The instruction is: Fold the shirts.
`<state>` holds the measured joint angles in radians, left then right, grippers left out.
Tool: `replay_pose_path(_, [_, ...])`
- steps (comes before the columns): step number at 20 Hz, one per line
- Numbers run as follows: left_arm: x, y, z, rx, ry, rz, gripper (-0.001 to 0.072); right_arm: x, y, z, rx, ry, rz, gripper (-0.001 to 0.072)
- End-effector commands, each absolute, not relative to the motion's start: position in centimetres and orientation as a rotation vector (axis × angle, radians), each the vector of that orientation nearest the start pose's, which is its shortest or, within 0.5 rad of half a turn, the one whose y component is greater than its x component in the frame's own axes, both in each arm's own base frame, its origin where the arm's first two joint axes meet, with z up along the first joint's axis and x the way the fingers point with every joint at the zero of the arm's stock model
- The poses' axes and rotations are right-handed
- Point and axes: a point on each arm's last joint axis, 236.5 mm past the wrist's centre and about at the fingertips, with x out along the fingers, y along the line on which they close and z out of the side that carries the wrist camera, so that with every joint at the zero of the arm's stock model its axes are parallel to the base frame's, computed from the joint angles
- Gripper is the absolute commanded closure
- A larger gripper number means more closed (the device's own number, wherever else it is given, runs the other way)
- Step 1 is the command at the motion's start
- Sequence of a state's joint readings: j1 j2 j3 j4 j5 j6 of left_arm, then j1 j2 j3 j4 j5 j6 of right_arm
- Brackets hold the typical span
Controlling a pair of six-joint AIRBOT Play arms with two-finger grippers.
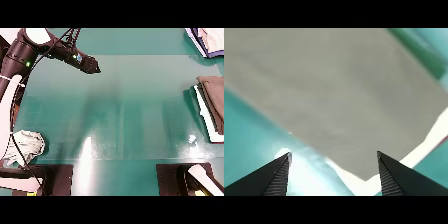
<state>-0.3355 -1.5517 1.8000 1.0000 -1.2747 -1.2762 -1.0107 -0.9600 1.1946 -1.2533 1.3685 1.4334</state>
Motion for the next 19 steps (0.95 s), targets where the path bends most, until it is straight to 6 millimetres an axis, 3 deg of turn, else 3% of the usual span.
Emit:
replay_pose_path(1, [42.7, -27.8, 15.7, -0.001, 0.937, -0.862, 0.0681, 26.4, -17.5, 14.0, 0.677, 0.852, -0.404, 0.0100])
replay_pose_path(4, [42.1, -27.7, 15.4, 0.015, 0.955, -0.878, 0.0681, 29.4, -10.1, 15.3, 0.599, 0.833, -0.188, 0.0117])
replay_pose_path(5, [42.0, -27.8, 15.4, 0.013, 0.960, -0.883, 0.0681, 30.0, -7.9, 15.6, 0.557, 0.831, -0.129, 0.0192])
replay_pose_path(6, [42.0, -27.9, 15.6, 0.007, 0.953, -0.885, 0.0681, 30.5, -5.6, 16.0, 0.515, 0.825, -0.065, 0.0287])
replay_pose_path(7, [42.0, -28.0, 15.6, 0.004, 0.951, -0.886, 0.0681, 30.9, -3.7, 16.6, 0.479, 0.813, -0.008, 0.0451])
replay_pose_path(8, [42.1, -28.0, 15.7, 0.004, 0.949, -0.886, 0.0681, 31.3, -1.7, 17.2, 0.442, 0.795, 0.046, 0.0663])
replay_pose_path(9, [42.2, -28.0, 15.7, 0.003, 0.945, -0.884, 0.0681, 31.7, -0.1, 17.9, 0.409, 0.771, 0.094, 0.0693])
replay_pose_path(12, [42.5, -28.0, 15.9, -0.002, 0.930, -0.878, 0.0681, 32.5, 4.2, 18.2, 0.358, 0.764, 0.217, 0.0694])
replay_pose_path(15, [42.5, -28.0, 15.9, -0.002, 0.930, -0.878, 0.0681, 32.7, 7.5, 16.5, 0.332, 0.839, 0.313, 0.0694])
replay_pose_path(19, [42.5, -28.0, 15.9, -0.002, 0.930, -0.878, 0.0681, 32.6, 10.3, 14.0, 0.314, 0.943, 0.387, 0.0694])
